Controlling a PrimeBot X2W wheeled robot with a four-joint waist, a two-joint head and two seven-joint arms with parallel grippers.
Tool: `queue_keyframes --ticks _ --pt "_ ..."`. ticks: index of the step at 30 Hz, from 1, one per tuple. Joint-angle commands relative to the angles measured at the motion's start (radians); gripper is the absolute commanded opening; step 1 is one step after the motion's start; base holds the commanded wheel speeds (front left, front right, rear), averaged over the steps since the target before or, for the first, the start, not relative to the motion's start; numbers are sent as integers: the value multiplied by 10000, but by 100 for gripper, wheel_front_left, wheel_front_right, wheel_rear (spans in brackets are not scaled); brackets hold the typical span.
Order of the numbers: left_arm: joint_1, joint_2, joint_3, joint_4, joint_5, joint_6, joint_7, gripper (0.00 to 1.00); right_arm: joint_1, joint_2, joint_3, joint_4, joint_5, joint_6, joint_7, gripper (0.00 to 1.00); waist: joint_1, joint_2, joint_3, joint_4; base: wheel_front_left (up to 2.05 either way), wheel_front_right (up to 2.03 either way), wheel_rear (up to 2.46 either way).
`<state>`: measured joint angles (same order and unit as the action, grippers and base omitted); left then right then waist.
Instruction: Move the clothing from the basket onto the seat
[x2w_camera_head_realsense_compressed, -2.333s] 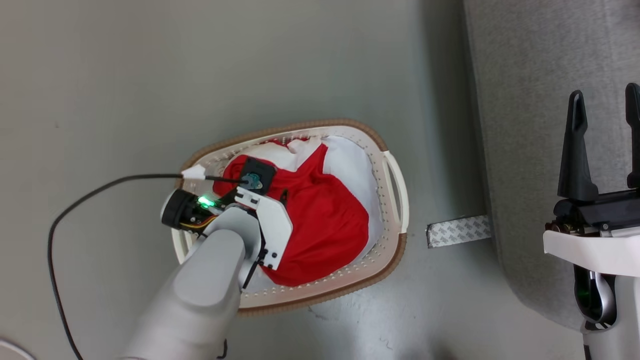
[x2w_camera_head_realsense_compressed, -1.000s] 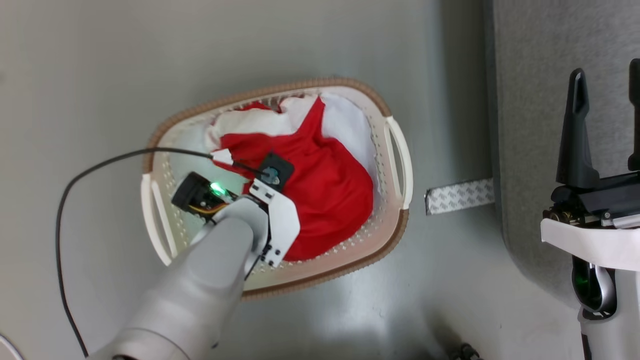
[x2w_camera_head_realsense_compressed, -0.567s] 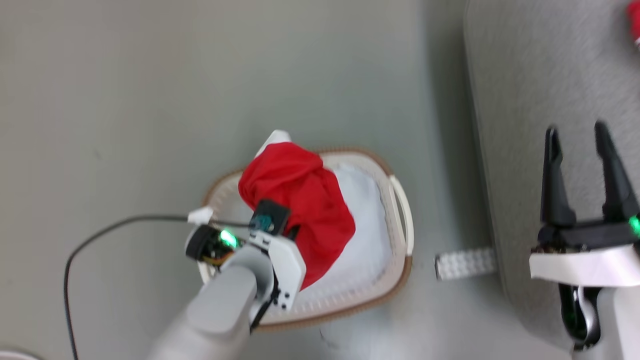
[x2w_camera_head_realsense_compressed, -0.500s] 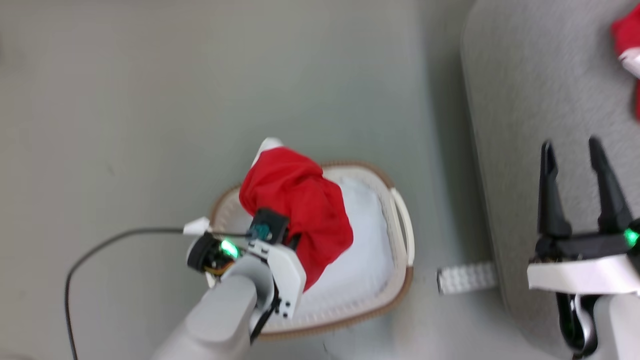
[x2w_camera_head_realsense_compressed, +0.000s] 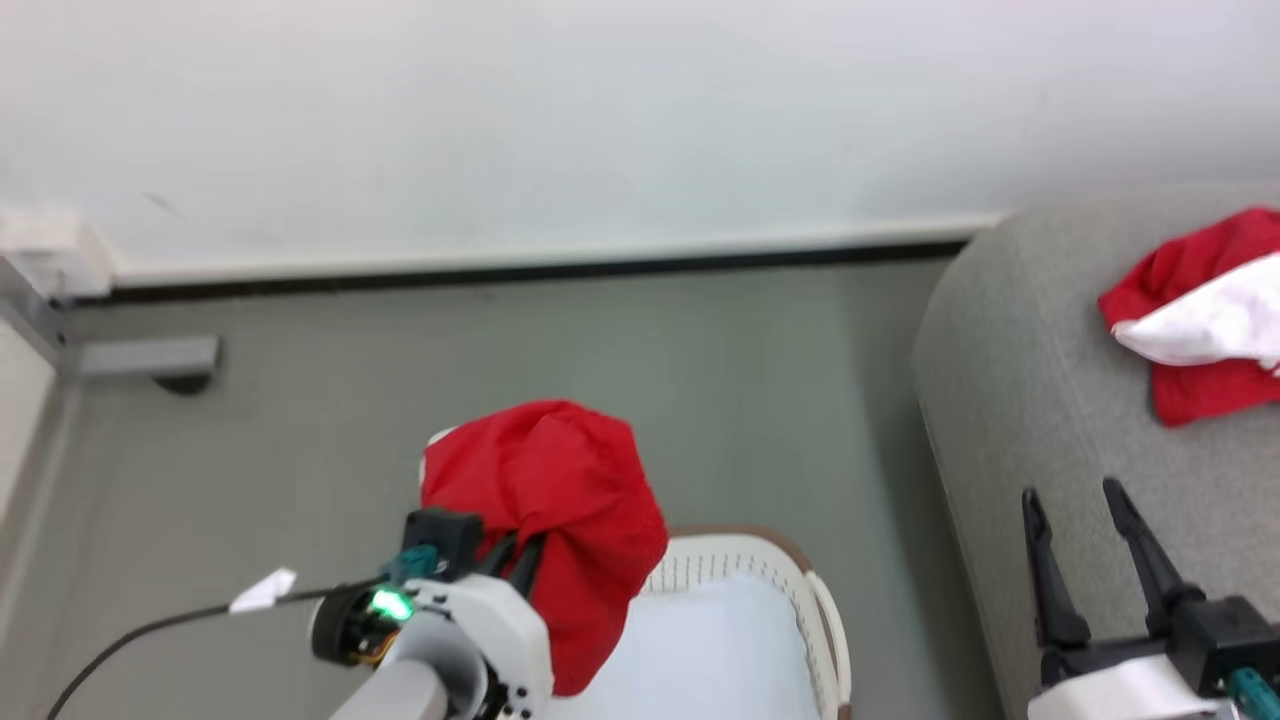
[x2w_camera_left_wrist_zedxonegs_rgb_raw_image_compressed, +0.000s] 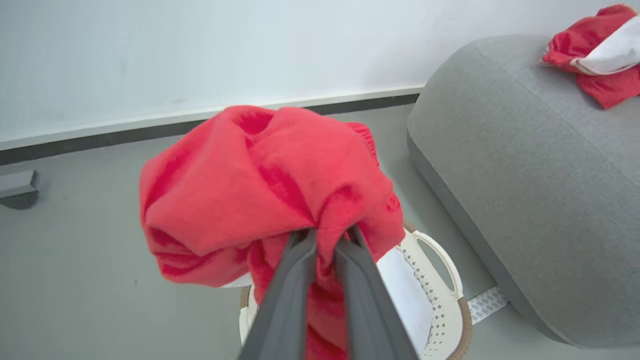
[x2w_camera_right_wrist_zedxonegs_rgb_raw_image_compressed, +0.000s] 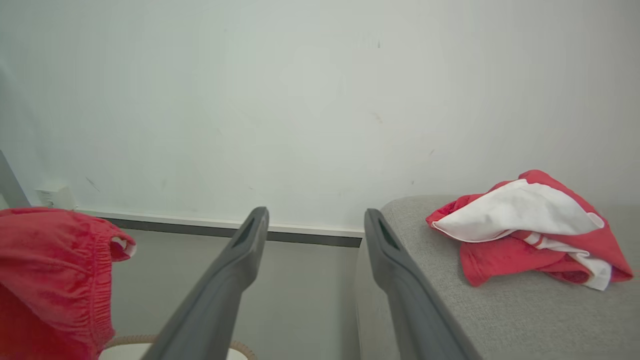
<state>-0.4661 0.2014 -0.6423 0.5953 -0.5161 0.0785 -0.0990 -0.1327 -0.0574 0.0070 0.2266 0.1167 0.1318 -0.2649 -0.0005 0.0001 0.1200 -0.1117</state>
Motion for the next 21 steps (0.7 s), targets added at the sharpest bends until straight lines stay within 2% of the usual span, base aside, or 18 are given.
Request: queue_keyframes --ticks 1,10,16,21 --pt "404 198 98 -435 -91 154 84 0 269 -45 -28 75 31 -22 10 100 5 -1 -991 269 0 0 0" --pt "1973 1505 875 -4061 -400 1465 753 0 964 -111 -223 338 91 -22 10 100 5 -1 -1675 335 0 0 0" --pt "2499 2083 1260 -5383 -452 1973 1041 0 1120 -85 -54 345 218 -22 10 100 5 -1 -1963 236 0 0 0" --pt "2712 2338 1384 -6134 -444 2250 1271 0 1123 -204 424 302 356 -22 10 100 5 -1 -2098 200 0 0 0"
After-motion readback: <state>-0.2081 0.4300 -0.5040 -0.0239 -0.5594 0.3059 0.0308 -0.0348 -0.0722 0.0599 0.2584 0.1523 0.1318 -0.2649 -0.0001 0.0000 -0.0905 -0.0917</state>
